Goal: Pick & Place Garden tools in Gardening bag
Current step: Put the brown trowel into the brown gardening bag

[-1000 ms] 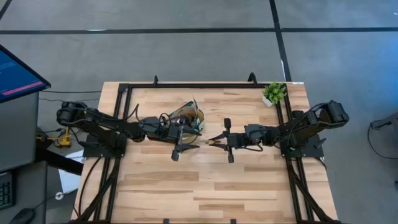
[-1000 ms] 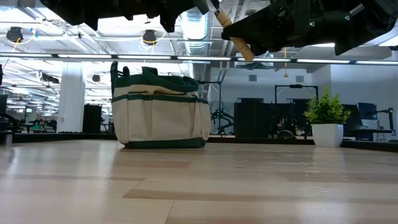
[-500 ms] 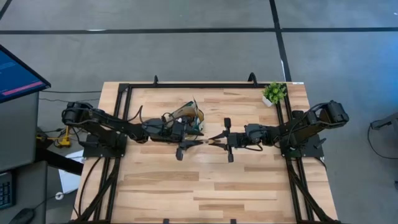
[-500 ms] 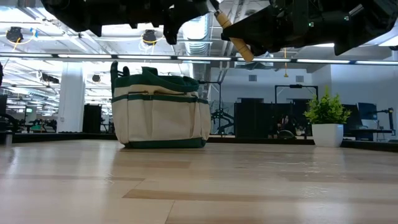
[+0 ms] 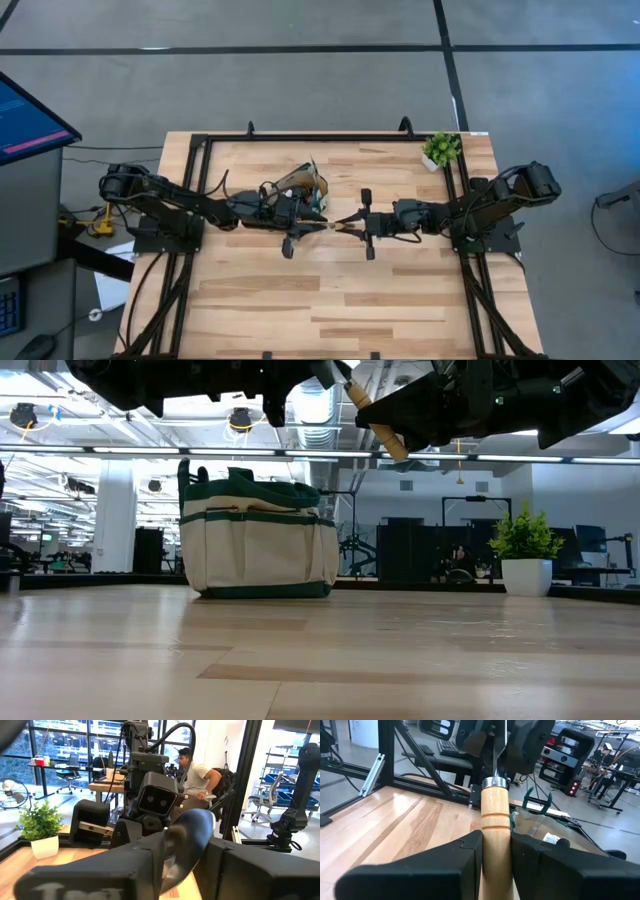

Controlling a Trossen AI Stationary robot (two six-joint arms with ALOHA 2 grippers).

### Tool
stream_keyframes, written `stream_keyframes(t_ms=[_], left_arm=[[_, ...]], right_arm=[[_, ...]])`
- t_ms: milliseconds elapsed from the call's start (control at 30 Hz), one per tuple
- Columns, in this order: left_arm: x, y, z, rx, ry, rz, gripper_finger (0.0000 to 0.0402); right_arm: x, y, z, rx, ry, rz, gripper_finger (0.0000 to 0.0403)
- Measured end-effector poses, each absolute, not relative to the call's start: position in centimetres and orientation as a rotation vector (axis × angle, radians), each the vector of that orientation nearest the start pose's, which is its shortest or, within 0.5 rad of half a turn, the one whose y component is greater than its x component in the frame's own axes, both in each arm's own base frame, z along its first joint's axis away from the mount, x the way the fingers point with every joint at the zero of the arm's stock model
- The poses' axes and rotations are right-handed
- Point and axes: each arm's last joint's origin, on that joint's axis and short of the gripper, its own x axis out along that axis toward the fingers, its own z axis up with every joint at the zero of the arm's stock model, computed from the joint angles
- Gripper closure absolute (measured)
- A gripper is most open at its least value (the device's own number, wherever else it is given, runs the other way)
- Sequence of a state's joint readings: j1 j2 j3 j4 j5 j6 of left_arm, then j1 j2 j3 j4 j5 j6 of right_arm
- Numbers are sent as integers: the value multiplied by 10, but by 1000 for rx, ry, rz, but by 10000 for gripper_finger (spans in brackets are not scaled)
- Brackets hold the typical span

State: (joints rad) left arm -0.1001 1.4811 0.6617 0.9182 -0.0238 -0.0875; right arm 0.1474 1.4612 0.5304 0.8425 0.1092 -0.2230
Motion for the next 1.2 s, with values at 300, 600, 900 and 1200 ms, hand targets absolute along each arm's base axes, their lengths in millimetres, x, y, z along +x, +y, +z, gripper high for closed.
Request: stream_keyframes(t_ms=[300, 600, 900, 1200], left_arm=[[302, -30, 239, -70, -103, -80, 395], [302, -30, 239, -31, -104, -78, 399], [301, -29, 240, -41, -110, -68, 401], [283, -25, 256, -11, -34, 24, 401]], right_arm=[[279, 38, 197, -212, 84, 44, 342], [279, 38, 197, -215, 83, 46, 342], [279, 39, 197, -200, 81, 47, 248], [270, 46, 207, -200, 87, 53, 141]])
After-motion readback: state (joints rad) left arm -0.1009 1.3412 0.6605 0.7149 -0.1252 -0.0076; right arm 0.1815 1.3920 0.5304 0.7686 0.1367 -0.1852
